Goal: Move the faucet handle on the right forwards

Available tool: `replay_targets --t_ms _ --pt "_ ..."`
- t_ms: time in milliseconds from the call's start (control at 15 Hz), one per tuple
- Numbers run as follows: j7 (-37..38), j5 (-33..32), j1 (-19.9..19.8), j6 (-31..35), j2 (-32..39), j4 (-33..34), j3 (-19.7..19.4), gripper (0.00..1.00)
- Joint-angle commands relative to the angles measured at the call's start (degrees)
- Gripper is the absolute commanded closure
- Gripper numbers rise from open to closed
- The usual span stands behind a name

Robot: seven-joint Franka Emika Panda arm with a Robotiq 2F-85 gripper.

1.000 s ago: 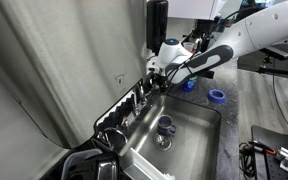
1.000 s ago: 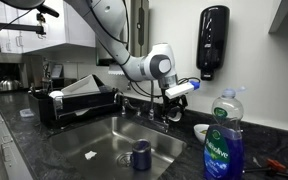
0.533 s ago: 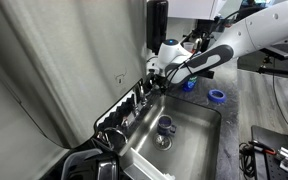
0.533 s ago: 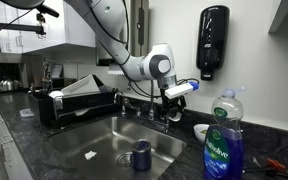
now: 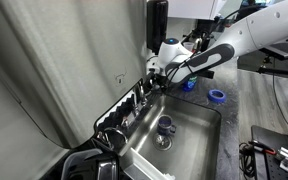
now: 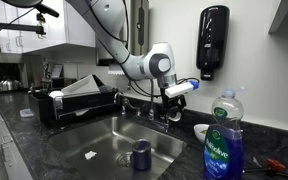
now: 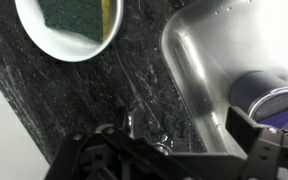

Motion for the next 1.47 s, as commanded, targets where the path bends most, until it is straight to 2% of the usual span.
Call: replay_targets --t_ms 0,1400 --pt "-2.45 1.10 -1.14 -2.12 -3.65 -4.59 1.22 0.00" --pt "-2.48 0.71 0.91 -4.39 -8.52 -11.58 1.58 0.00"
